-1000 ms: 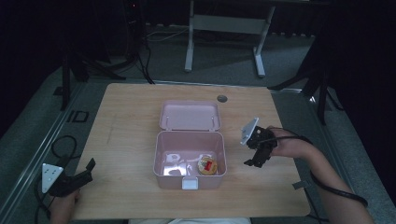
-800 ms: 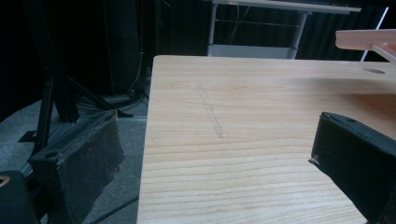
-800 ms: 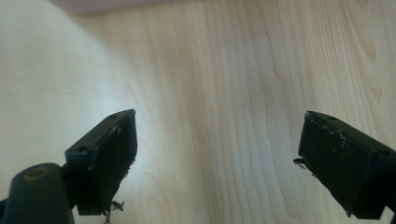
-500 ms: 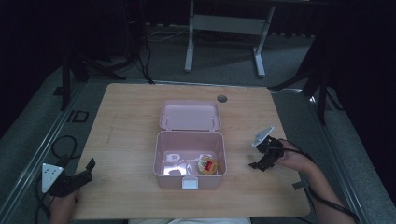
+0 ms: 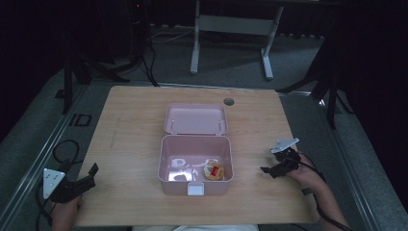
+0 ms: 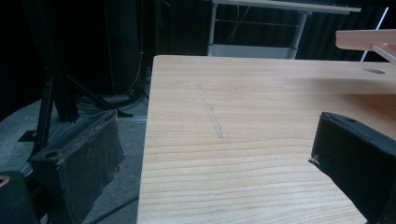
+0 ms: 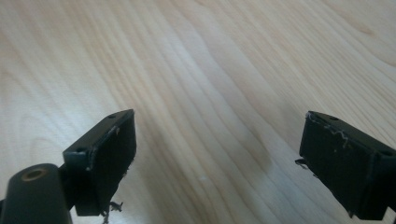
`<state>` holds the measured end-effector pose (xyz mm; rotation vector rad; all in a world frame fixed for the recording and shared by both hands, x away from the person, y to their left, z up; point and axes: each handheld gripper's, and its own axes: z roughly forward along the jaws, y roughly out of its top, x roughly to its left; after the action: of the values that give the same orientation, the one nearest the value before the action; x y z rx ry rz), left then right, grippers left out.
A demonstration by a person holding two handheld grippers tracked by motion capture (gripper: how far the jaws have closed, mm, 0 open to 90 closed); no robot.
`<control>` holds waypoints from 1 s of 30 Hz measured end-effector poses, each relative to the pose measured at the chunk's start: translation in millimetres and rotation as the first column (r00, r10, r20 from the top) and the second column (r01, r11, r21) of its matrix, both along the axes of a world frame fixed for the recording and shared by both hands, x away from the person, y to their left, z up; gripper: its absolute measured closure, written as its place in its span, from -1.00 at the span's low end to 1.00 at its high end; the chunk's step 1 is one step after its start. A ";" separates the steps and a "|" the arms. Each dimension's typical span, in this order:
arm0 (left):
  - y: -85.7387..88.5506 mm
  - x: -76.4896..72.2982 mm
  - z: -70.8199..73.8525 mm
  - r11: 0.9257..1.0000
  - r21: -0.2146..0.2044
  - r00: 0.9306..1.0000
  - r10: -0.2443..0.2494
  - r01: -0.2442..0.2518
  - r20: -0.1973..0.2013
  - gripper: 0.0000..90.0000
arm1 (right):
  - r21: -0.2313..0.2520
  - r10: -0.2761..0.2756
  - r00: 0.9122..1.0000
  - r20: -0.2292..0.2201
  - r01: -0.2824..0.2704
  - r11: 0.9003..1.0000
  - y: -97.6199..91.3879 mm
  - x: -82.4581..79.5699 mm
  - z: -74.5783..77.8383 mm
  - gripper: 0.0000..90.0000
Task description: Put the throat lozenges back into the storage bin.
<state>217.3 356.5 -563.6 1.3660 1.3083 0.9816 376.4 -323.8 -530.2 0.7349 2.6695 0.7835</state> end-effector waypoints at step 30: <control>0.0 -0.1 0.0 1.000 0.002 1.000 -0.003 0.003 0.000 -0.95 | 0.235 -0.337 0.922 0.190 0.291 0.928 -37.3 -20.5 -17.2 -0.76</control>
<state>217.2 356.5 -563.5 1.3689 1.3054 0.9812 355.9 -361.1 -547.4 1.0267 2.2134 0.9908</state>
